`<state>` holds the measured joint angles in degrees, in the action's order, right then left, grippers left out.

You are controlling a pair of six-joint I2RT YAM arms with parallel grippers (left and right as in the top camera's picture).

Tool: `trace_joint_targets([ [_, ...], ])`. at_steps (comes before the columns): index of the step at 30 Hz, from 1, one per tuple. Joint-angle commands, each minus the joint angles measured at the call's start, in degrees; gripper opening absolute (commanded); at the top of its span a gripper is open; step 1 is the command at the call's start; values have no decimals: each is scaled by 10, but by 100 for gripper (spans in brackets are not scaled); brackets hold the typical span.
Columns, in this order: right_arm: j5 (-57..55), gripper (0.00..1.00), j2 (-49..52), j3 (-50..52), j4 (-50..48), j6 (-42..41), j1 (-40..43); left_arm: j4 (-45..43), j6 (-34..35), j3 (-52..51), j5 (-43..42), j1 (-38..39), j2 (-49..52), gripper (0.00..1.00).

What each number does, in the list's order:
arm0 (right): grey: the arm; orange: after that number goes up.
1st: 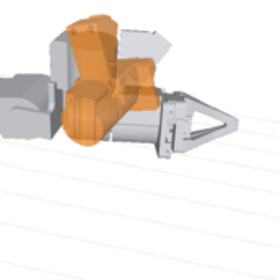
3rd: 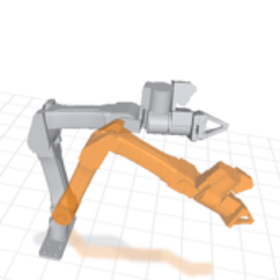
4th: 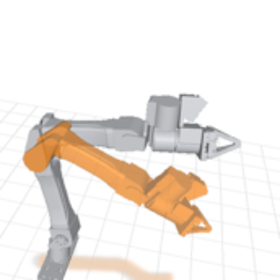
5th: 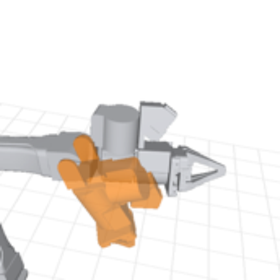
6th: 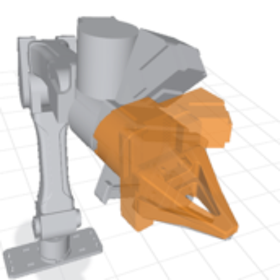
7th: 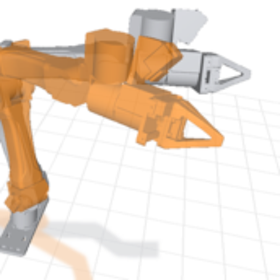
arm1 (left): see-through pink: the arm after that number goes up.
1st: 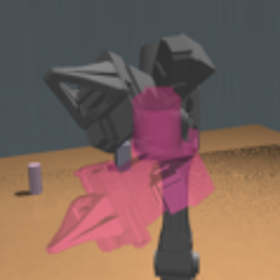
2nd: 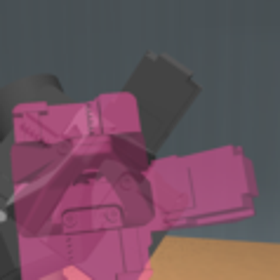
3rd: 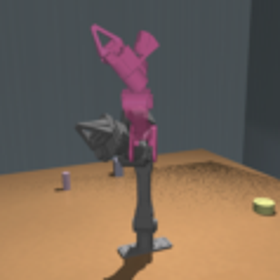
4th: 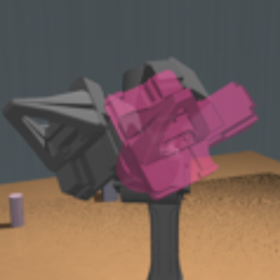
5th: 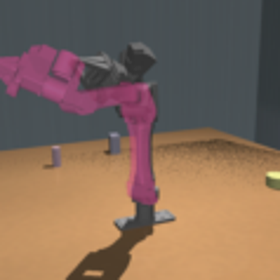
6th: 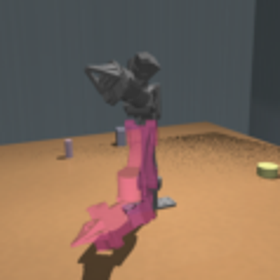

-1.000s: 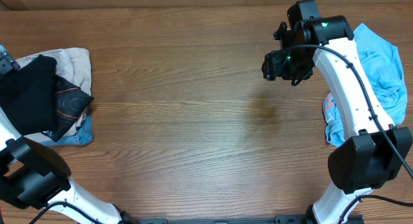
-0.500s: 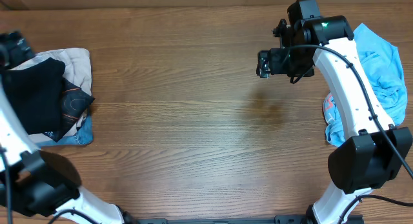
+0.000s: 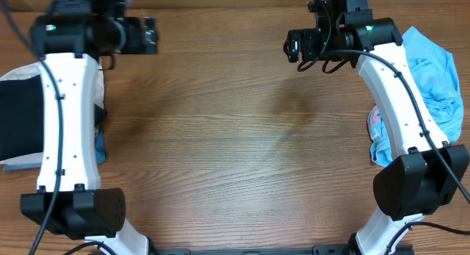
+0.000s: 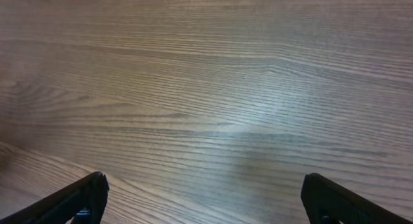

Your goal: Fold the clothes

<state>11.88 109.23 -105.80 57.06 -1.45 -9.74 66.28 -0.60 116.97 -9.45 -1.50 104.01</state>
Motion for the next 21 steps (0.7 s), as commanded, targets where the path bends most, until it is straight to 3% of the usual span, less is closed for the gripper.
trace_joint_targets([
  [1,-7,100,-17,-18,15,-10,8,34,-11,2,-2,31,-6,100],
  [7,-11,100,-76,-19,75,-21,26,127,13,2,3,42,-11,100],
  [12,-46,100,-169,-11,124,-46,34,191,31,2,61,42,-50,100],
  [15,-58,100,-220,11,129,-52,34,189,32,-5,60,44,-87,99],
  [21,-93,100,-386,179,33,-73,34,130,25,-94,83,68,-218,97],
])
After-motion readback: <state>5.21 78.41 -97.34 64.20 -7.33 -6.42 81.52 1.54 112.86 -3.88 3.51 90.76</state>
